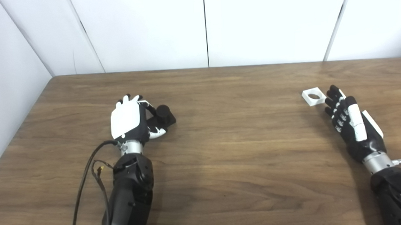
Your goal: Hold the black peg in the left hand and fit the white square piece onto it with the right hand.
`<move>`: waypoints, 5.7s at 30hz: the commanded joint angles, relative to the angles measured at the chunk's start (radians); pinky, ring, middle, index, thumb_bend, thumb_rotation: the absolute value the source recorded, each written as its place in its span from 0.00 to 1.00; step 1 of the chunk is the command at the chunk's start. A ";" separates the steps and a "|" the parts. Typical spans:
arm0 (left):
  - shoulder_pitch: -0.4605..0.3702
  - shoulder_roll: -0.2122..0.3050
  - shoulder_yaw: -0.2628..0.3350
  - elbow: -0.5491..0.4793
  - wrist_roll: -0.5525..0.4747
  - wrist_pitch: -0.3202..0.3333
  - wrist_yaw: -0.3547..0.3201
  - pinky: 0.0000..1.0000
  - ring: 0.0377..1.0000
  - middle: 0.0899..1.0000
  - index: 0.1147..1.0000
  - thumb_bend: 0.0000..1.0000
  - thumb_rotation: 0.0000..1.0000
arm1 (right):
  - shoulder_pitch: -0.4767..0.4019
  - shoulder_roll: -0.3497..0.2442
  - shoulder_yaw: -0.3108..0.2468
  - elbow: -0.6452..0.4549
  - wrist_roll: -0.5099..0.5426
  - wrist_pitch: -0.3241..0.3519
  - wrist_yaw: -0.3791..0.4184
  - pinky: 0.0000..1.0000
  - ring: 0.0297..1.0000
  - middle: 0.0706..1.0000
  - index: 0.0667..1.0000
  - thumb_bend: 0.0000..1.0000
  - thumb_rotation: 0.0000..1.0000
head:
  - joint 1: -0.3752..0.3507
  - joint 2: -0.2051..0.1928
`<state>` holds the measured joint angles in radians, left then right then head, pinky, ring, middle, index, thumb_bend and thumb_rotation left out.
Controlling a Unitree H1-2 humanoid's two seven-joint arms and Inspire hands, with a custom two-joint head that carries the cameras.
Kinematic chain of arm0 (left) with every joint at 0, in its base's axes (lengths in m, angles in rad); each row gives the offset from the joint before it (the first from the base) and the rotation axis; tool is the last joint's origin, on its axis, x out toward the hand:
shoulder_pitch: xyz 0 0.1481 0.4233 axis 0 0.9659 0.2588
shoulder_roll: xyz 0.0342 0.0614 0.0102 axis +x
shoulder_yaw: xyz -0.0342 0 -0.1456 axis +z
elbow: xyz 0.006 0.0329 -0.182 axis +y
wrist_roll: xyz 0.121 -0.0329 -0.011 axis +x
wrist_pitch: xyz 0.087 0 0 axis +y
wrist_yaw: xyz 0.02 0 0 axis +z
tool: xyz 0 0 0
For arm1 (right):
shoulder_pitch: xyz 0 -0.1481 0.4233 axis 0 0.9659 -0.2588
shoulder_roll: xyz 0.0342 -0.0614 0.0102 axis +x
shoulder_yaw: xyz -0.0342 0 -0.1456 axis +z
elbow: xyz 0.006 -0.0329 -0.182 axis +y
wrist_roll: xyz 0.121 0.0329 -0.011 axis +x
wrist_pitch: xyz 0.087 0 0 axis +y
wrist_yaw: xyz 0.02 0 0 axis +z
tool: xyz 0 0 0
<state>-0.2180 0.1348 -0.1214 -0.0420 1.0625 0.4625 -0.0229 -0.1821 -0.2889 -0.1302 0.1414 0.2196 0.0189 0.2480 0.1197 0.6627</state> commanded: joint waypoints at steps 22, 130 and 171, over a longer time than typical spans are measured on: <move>0.074 -0.031 -0.119 -0.212 -0.036 0.004 -0.136 1.00 1.00 0.91 0.43 0.52 0.06 | 0.014 0.006 0.005 -0.053 0.002 0.005 -0.022 1.00 1.00 1.00 1.00 0.57 1.00 | -0.042 0.009; 0.240 -0.122 -0.273 -0.324 -0.070 -0.082 -0.204 1.00 1.00 0.90 0.43 0.51 0.06 | -0.381 -0.307 0.264 0.002 -0.621 0.085 0.040 1.00 1.00 1.00 0.84 0.80 0.36 | -0.135 -0.007; 0.251 -0.095 -0.263 -0.344 -0.065 -0.090 -0.213 1.00 1.00 0.89 0.43 0.51 0.06 | -0.591 -0.332 0.443 0.233 -0.826 0.019 0.127 1.00 1.00 0.99 0.81 0.79 0.28 | -0.192 -0.031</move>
<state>0.0323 0.0323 -0.3873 -0.3643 0.9783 0.3724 -0.2356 -0.7031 -0.6069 0.3160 0.3733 -0.5904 0.0614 0.3848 -0.0721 0.6305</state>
